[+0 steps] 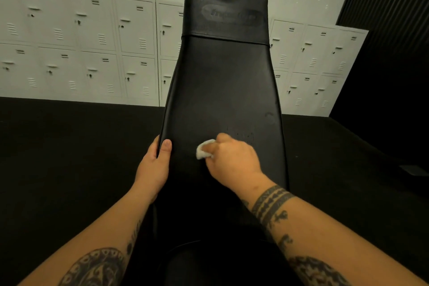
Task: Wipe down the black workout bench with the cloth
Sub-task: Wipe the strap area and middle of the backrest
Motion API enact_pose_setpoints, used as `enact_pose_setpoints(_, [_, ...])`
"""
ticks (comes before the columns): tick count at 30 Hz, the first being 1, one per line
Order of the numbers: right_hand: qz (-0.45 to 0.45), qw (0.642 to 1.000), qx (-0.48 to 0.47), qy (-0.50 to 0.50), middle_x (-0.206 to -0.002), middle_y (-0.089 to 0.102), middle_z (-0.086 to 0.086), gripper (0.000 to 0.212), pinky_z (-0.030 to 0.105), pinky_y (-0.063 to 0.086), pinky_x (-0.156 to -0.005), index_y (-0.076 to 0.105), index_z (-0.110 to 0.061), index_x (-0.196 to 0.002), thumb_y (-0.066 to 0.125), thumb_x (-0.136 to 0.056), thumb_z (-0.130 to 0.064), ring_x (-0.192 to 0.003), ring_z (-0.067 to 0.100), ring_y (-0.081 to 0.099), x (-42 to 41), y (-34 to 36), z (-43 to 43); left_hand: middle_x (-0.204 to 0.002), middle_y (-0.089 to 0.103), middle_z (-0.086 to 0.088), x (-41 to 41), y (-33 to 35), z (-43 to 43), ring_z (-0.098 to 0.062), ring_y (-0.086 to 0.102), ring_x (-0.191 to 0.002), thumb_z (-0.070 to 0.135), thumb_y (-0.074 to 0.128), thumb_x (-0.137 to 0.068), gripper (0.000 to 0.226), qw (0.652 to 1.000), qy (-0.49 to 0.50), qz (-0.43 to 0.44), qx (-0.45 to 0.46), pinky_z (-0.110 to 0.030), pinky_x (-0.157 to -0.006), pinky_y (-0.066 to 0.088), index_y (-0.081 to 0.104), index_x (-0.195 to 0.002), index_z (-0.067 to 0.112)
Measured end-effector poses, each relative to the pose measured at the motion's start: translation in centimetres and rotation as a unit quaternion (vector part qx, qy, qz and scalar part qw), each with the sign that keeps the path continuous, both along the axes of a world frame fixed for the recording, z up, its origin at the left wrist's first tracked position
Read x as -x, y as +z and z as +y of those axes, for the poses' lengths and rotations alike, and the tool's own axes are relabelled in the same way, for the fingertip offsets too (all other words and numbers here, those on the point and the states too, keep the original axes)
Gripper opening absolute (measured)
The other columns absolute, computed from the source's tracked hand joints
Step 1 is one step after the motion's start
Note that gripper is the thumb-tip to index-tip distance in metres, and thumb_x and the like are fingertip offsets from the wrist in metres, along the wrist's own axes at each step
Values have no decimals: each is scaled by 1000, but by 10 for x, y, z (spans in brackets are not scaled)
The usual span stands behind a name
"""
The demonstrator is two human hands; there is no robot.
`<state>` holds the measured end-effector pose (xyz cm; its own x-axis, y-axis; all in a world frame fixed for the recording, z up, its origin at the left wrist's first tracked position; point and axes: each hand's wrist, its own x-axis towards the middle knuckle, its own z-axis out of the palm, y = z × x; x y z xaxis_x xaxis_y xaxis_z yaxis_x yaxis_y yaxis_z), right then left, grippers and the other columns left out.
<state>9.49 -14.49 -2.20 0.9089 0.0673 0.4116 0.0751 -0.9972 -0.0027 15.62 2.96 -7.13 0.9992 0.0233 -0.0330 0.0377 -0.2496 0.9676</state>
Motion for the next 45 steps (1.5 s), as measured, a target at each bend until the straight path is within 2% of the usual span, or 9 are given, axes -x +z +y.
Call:
enact_pose_setpoints(4, [-46, 993, -64, -93, -105, 55, 3, 27, 35, 43, -70, 68, -36, -116, 50, -95, -36, -92, 34, 63, -15, 27, -28, -160, 38, 0, 1, 2, -1, -29, 37, -145, 65, 33, -100, 68, 1000, 6, 10, 4, -51, -116, 34, 25, -160, 35])
enact_pose_setpoints(10, [-14, 998, -53, -6, -105, 53, 1, 28, 37, 47, -72, 65, -42, -119, 51, -96, -34, -87, 32, 62, -5, 13, -18, -161, 37, 0, 4, 2, -2, -28, 34, -147, 64, 34, -100, 67, 1000, 8, 8, 1, -50, -117, 32, 25, -160, 34])
enact_pose_setpoints(16, [-54, 989, -108, -86, -96, 48, 0, 25, 34, 41, -70, 70, -42, -109, 52, -95, -33, -91, 33, 62, -26, 35, -24, -162, 35, 1, 6, 5, -3, -27, 33, -148, 61, 34, -102, 65, 1000, 5, 11, 17, -48, -116, 31, 25, -160, 33])
enact_pose_setpoints(23, [39, 997, -7, 69, -109, 51, 4, 27, 37, 39, -67, 66, -34, -118, 52, -95, -30, -90, 34, 62, -3, 2, 9, -161, 38, 3, 6, 2, -1, -23, 34, -147, 59, 37, -103, 62, 999, 10, 10, 44, -46, -118, 31, 29, -159, 34])
enact_pose_setpoints(26, [34, 999, -34, 26, -107, 51, 1, 30, 37, 45, -72, 65, -37, -120, 52, -94, -35, -92, 32, 62, 8, 9, -20, -159, 40, 3, 5, 6, -2, -23, 42, -140, 59, 42, -101, 62, 997, 28, 23, 66, -47, -114, 37, 27, -158, 40])
enact_pose_setpoints(29, [-70, 985, -116, -105, -102, 54, 2, 31, 36, 48, -79, 66, -41, -120, 54, -91, -41, -95, 34, 62, 3, 33, -61, -155, 42, 1, 4, 17, -9, -19, 48, -126, 45, 48, -102, 61, 991, 111, -68, -15, -46, -106, 40, 27, -159, 38])
enact_pose_setpoints(33, [-80, 969, -177, -150, -96, 45, -1, 30, 32, 42, -76, 66, -42, -121, 52, -95, -38, -97, 31, 59, -16, 47, -83, -163, 29, 8, -6, 48, -46, -26, 23, -148, 36, 55, -97, 44, 925, 94, -302, -209, -59, -120, 16, 54, -141, 44])
enact_pose_setpoints(38, [-55, 988, -120, -76, -108, 53, -1, 33, 36, 48, -79, 61, -43, -127, 52, -95, -39, -94, 30, 61, -12, 22, -71, -169, -2, 13, -19, 49, -74, -28, -15, -154, 57, 55, -95, 52, 884, -1, -295, -364, -63, -119, -13, 40, -145, 58])
enact_pose_setpoints(45, [-92, 975, -166, -117, -99, 48, -3, 28, 37, 50, -77, 67, -39, -119, 53, -95, -39, -90, 28, 60, -22, 26, -73, -169, -11, 12, -22, 42, -72, -29, -23, -153, 60, 51, -95, 63, 862, -11, -304, -405, -63, -118, -15, 25, -153, 57])
